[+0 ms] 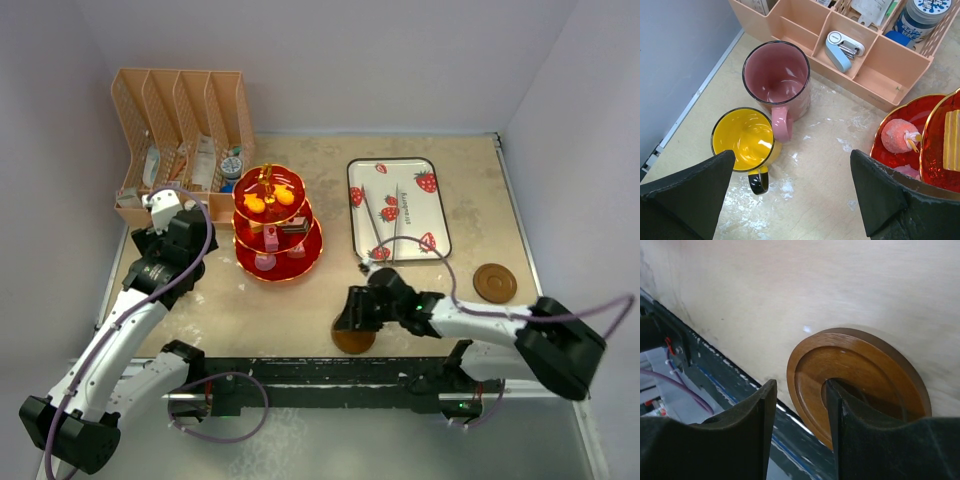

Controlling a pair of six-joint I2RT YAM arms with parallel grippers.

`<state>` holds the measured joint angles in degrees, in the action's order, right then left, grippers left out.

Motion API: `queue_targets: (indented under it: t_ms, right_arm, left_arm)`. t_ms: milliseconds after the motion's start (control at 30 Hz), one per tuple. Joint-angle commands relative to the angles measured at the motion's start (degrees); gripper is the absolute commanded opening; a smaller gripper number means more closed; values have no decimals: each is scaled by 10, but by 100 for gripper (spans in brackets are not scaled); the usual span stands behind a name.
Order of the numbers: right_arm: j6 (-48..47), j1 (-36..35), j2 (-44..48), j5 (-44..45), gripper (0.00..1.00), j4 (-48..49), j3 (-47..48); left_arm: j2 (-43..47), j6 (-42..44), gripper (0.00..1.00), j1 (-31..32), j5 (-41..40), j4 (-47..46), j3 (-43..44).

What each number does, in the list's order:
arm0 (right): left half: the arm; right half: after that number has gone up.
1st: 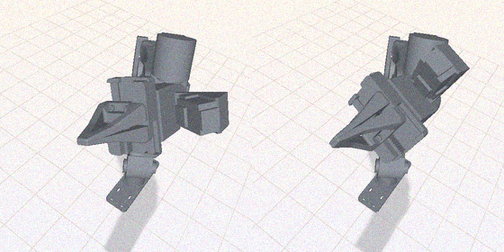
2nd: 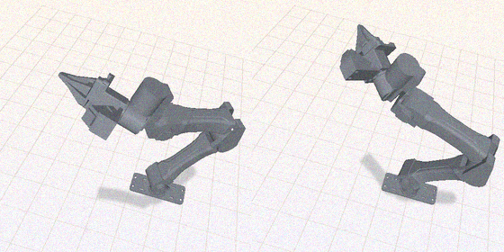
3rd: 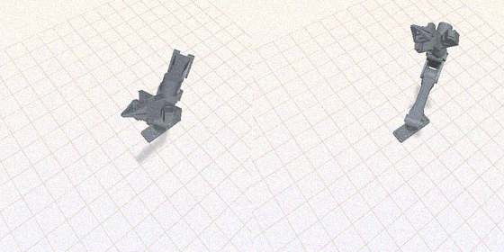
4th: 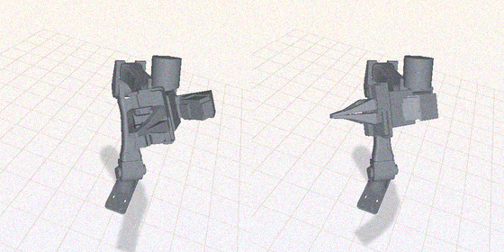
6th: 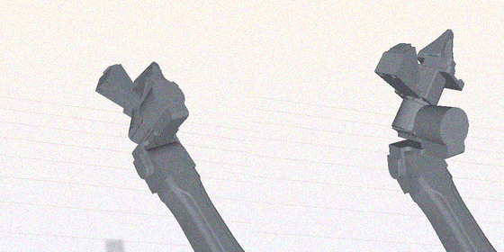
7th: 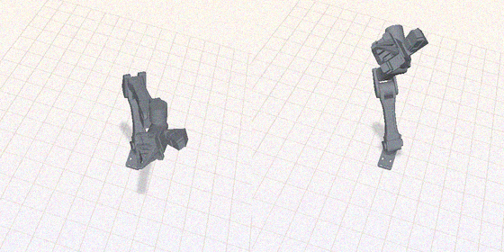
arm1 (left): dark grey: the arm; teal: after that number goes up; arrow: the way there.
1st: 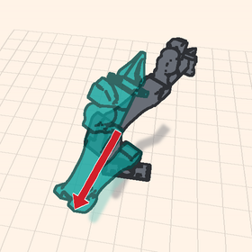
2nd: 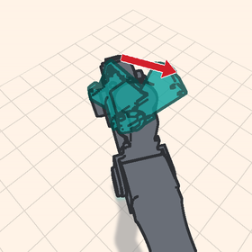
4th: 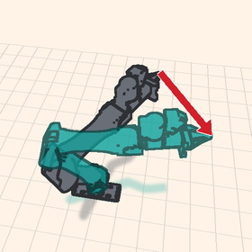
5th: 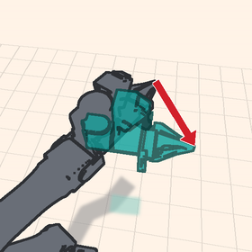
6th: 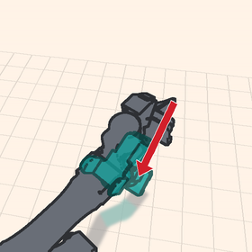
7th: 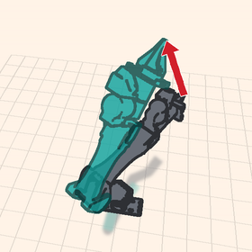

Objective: Serve the afternoon tea
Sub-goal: Move the coaster to the center of the board.

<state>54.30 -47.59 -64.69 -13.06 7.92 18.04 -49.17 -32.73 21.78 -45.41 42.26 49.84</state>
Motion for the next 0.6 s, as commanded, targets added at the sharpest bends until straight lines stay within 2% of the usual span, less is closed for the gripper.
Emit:
queue_targets:
  t_ms: [0, 133, 267, 433, 567]
  right_arm:
    - [26, -100, -134, 81, 48, 48, 89]
    - [24, -139, -268, 43, 49, 146, 187]
    - [50, -160, -365, 38, 49, 202, 279]
    - [79, -172, -421, 37, 49, 269, 332]
    - [32, -194, -398, 31, 50, 272, 371]
  left_arm:
    - [4, -16, 95, 2, -23, 0, 9]
    - [9, -24, 95, 1, -41, 8, 13]
    - [23, -31, 95, 2, -59, 15, 15]
    - [37, -37, 96, 1, -73, 20, 15]
    - [37, -40, 96, 2, -74, 23, 15]
